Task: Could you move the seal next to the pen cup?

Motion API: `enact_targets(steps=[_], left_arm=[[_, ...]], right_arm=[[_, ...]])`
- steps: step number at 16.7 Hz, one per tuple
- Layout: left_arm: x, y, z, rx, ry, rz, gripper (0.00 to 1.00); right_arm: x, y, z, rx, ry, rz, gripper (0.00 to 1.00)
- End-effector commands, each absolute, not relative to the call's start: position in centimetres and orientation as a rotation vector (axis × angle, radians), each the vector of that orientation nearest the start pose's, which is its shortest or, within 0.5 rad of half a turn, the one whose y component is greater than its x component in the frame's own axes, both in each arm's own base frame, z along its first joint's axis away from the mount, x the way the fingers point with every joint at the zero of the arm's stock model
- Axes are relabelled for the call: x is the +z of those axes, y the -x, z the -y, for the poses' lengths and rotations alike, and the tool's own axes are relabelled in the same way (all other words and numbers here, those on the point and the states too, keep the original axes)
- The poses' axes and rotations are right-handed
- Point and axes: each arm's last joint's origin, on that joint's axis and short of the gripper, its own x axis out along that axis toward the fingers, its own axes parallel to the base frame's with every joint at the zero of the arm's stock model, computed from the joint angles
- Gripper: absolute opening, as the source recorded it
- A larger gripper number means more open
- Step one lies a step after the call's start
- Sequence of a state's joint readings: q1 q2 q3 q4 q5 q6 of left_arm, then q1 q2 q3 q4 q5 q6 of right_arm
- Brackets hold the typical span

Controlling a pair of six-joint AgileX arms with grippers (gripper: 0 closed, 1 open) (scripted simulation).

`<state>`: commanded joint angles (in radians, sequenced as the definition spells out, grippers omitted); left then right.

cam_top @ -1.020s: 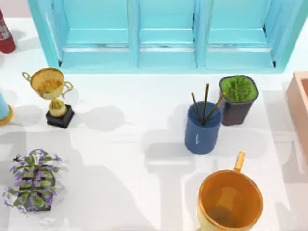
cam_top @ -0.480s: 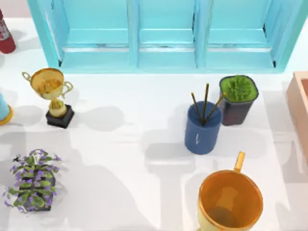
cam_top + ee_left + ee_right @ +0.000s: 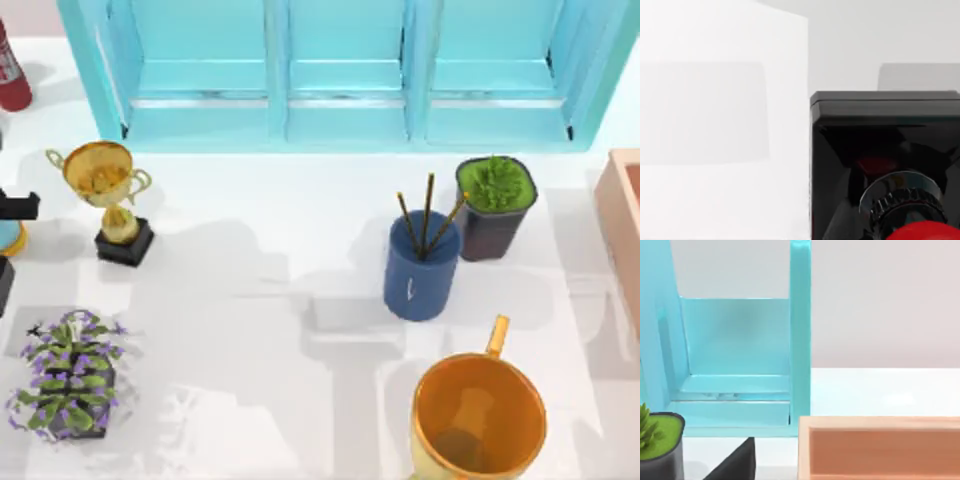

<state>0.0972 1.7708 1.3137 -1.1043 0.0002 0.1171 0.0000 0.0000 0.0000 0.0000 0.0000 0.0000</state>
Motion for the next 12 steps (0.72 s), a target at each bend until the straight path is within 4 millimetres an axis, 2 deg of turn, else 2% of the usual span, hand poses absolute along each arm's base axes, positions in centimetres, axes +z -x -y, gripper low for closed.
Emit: enact_targets(steps=[3,5,8,12], left_arm=[[24.0,-31.8,1.6,-0.031,-0.033,-1.622,0.00],[26.7,-31.1,4.0,-0.025,-0.031,-1.603,0.00],[28.9,-30.2,5.2,-0.018,-0.018,-1.570,0.00],[28.8,-30.3,5.1,-0.017,-0.016,-1.574,0.00]], right_arm=[[16.0,-10.6,0.1,0.000,0.000,0.000,1.00],[16.0,-10.6,0.1,0.000,0.000,0.000,1.00],[16.0,-10.6,0.1,0.000,0.000,0.000,1.00],[16.0,-10.6,0.1,0.000,0.000,0.000,1.00]])
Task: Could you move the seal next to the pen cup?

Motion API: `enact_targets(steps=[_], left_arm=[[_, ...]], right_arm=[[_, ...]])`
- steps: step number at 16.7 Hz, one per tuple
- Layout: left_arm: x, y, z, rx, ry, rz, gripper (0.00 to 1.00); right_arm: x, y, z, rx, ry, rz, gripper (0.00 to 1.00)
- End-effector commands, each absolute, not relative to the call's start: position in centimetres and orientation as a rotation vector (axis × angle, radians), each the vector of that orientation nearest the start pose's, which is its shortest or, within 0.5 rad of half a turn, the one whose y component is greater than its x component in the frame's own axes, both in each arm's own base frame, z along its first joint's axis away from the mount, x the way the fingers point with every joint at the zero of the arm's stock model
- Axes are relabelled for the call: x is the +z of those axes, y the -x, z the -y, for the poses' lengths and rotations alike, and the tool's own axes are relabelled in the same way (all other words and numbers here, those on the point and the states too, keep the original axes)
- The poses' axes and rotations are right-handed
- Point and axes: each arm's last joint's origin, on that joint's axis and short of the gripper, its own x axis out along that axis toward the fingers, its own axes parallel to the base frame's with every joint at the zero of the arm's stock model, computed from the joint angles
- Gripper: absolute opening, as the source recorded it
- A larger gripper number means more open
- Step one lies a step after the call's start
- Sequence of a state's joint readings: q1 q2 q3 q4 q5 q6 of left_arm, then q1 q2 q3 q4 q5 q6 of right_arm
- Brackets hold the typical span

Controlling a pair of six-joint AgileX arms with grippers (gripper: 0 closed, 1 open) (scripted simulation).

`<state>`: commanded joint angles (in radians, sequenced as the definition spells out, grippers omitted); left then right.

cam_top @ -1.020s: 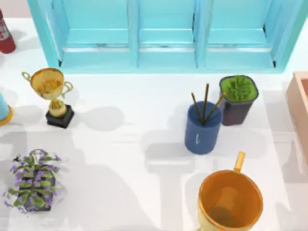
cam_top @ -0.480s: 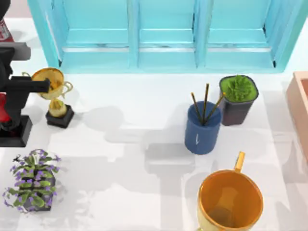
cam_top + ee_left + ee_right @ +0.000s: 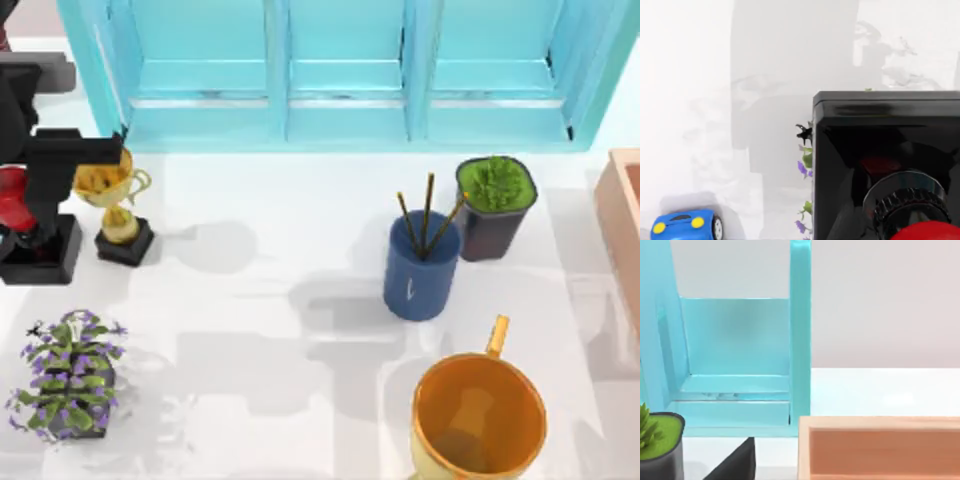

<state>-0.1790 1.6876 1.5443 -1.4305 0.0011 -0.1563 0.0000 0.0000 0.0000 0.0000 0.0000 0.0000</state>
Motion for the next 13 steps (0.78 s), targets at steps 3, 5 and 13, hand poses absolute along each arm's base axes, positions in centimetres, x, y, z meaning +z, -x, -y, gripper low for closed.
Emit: enact_targets(steps=[3,5,13], left_arm=[[28.8,-30.9,5.9,-0.015,-0.019,-1.586,0.00],[28.9,-31.9,7.4,-0.012,-0.025,-1.606,0.00],[30.5,-36.2,19.6,-0.019,-0.025,-1.588,0.00]], right_arm=[[16.0,-10.6,0.1,0.000,0.000,0.000,1.00],[16.0,-10.6,0.1,0.000,0.000,0.000,1.00],[16.0,-10.6,0.1,0.000,0.000,0.000,1.00]])
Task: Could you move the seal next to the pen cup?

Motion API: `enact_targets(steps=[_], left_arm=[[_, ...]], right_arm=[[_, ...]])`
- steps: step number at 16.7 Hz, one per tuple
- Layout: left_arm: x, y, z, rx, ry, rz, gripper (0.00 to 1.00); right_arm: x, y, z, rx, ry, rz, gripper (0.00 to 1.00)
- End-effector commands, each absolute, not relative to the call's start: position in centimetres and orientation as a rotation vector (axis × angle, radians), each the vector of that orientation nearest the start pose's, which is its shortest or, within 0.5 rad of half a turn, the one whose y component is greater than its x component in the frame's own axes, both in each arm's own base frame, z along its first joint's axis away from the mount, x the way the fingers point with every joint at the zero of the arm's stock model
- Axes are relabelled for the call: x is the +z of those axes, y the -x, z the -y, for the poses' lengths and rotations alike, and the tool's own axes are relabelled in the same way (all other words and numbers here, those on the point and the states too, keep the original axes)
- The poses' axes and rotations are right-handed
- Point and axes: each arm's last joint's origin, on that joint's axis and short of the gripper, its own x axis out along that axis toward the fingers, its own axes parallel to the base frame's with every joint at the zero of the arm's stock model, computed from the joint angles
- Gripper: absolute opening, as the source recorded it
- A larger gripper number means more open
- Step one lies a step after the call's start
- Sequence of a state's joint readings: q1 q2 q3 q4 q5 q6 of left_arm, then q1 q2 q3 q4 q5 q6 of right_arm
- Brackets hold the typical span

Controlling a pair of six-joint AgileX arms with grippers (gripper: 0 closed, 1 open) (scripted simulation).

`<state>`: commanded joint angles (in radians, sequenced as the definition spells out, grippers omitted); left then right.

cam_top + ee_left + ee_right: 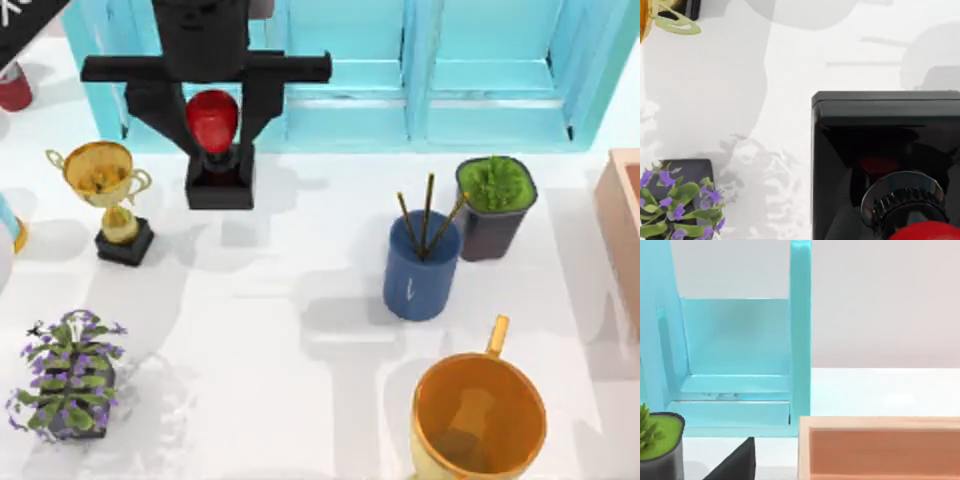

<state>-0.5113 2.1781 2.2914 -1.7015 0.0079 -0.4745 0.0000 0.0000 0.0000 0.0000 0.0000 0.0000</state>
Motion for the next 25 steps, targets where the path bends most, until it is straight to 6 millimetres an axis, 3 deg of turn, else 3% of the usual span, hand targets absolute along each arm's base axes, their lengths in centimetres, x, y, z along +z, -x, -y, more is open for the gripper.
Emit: enact_targets(steps=[4,7,25], left_arm=[[30.1,-35.6,25.5,-0.022,-0.014,-1.572,0.00],[29.5,-34.8,28.0,-0.018,-0.014,-1.571,0.00],[27.9,-34.6,28.4,-0.016,-0.015,-1.571,0.00]], right_arm=[[16.0,-10.6,0.1,0.000,0.000,0.000,1.00],[16.0,-10.6,0.1,0.000,0.000,0.000,1.00],[16.0,-10.6,0.1,0.000,0.000,0.000,1.00]])
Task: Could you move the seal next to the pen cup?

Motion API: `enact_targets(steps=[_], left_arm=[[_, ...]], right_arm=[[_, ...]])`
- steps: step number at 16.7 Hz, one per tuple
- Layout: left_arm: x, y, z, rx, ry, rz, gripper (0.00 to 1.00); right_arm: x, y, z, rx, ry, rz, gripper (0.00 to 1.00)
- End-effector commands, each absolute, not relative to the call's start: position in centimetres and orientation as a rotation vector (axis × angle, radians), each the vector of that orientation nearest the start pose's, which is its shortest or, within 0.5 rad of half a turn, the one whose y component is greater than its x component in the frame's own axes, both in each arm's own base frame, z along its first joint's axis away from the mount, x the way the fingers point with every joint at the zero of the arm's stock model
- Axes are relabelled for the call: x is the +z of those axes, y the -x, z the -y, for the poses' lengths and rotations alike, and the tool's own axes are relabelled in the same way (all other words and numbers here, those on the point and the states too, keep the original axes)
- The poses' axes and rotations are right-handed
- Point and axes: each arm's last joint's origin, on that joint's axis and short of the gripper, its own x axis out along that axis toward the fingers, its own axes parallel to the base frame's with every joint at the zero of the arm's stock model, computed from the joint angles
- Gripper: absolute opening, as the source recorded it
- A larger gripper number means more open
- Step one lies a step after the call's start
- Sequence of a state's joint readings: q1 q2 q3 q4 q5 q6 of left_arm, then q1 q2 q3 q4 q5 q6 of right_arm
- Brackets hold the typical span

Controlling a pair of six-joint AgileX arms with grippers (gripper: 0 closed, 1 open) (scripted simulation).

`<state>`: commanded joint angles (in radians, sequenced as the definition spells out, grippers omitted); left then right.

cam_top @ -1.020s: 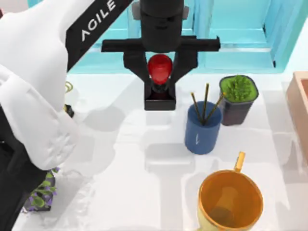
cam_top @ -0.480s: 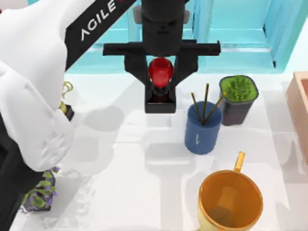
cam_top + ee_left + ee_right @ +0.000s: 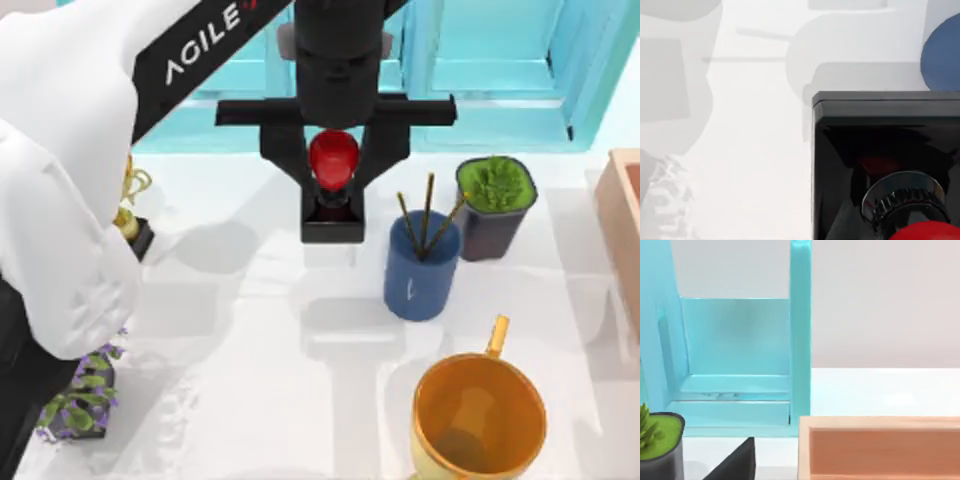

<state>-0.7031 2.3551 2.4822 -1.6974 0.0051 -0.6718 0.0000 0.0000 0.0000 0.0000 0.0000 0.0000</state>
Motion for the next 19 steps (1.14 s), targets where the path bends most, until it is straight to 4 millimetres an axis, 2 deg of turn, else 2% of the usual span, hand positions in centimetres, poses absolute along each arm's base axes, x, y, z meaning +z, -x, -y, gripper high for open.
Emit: enact_targets(steps=[13,19], left_arm=[[27.89,-34.60,28.45,-0.016,-0.015,-1.571,0.98],[27.89,-34.60,28.45,-0.016,-0.015,-1.571,1.00]], right_arm=[[16.00,-10.57,0.12,0.000,0.000,0.000,1.00],[16.00,-10.57,0.12,0.000,0.000,0.000,1.00]])
